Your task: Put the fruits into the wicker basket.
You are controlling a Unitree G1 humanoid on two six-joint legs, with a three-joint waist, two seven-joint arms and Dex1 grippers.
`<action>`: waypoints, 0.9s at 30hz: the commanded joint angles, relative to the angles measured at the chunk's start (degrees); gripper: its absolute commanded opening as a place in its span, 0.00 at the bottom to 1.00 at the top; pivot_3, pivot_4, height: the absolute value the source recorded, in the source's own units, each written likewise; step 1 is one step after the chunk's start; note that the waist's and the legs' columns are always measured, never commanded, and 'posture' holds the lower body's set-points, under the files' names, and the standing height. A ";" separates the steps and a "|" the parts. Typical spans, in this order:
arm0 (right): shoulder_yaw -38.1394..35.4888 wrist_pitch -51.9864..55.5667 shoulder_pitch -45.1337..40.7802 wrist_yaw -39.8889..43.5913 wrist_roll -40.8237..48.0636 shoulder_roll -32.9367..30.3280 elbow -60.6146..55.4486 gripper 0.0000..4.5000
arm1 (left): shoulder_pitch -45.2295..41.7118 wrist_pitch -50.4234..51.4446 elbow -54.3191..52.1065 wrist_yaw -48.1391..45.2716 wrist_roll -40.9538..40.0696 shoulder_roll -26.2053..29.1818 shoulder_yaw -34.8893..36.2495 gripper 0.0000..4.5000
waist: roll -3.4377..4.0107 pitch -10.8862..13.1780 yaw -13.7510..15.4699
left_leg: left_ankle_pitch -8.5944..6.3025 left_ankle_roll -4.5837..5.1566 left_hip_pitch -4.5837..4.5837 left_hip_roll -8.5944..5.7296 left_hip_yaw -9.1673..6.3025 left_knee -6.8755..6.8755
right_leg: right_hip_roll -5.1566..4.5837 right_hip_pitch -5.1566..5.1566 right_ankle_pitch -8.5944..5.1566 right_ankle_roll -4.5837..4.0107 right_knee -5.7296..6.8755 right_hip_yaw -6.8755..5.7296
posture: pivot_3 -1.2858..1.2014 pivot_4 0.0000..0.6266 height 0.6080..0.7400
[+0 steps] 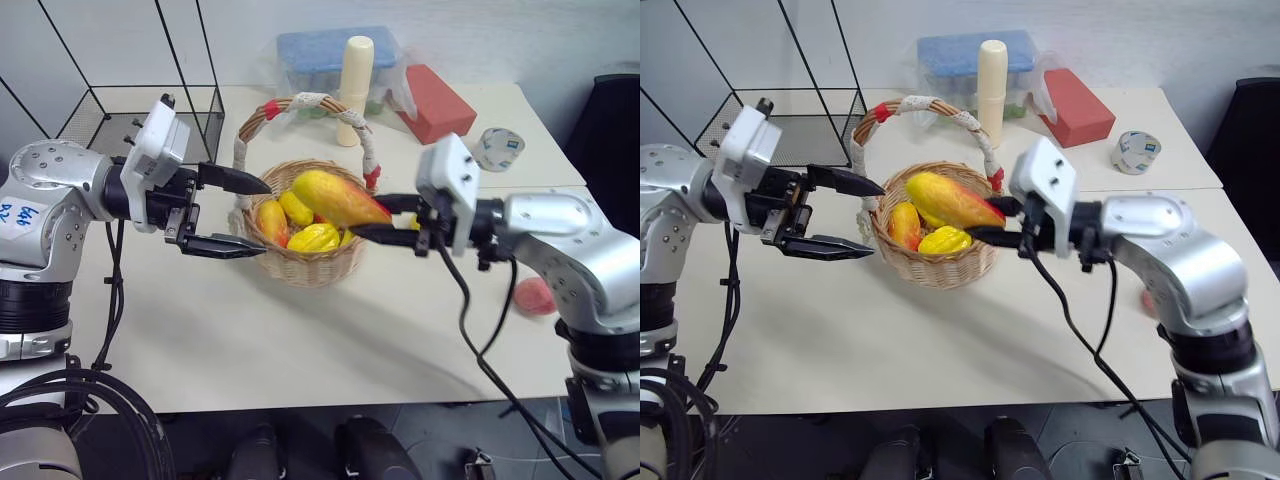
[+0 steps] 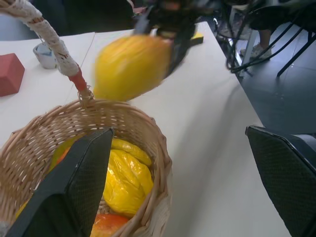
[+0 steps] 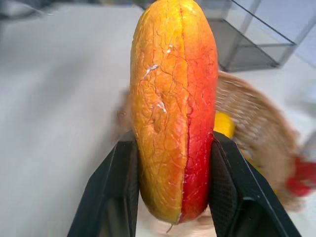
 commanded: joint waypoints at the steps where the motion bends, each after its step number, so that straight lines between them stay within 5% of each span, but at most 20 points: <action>1: 4.26 -4.88 -4.25 -3.65 -8.62 1.84 7.05 0.31 | -1.34 -0.11 -0.21 0.17 -0.70 0.87 2.02 1.00 | 0.00 0.00 -0.05 | 0.00 0.00 -0.03 0.00 -0.01 0.01 | 0.00 -0.02 0.00 0.00 0.00 0.00 | 0.52 0.24 1.00; 10: 3.08 -3.18 -4.27 -3.17 -9.08 4.87 6.47 0.98 | -1.42 -0.80 -0.98 -0.25 -0.57 0.75 1.72 1.00 | 0.00 0.00 -0.38 | 0.00 0.00 -0.36 0.00 -0.08 0.06 | 0.00 -0.31 0.00 0.00 0.07 -0.04 | 0.52 0.24 1.00; 16: -11.32 12.66 1.97 -1.93 10.15 3.68 -10.56 0.99 | -2.84 -1.71 0.10 -0.99 -0.26 -0.85 0.48 1.00 | 0.00 0.00 -0.09 | 0.00 0.00 -0.63 -0.01 -0.24 0.12 | 0.00 -0.46 0.00 0.00 0.43 -0.08 | 0.52 0.24 1.00; 21: -29.17 24.57 9.60 -3.90 25.83 -4.58 -19.27 0.99 | -3.59 -1.82 -0.89 -2.31 -0.79 -2.80 -1.13 1.00 | 0.00 0.00 0.47 | 0.00 0.01 -0.62 -0.03 -0.37 0.14 | 0.01 -0.30 0.00 0.00 0.28 -0.10 | 0.52 0.24 1.00; 27: -38.30 29.64 18.41 -18.04 24.39 -4.96 -18.25 0.99 | -4.17 -0.93 -3.12 -2.38 -2.02 -5.51 -2.00 1.00 | 0.00 0.00 0.80 | 0.01 -0.02 -0.49 -0.03 -0.39 0.13 | 0.08 -0.08 0.00 0.00 -0.09 -0.09 | 0.52 0.24 1.00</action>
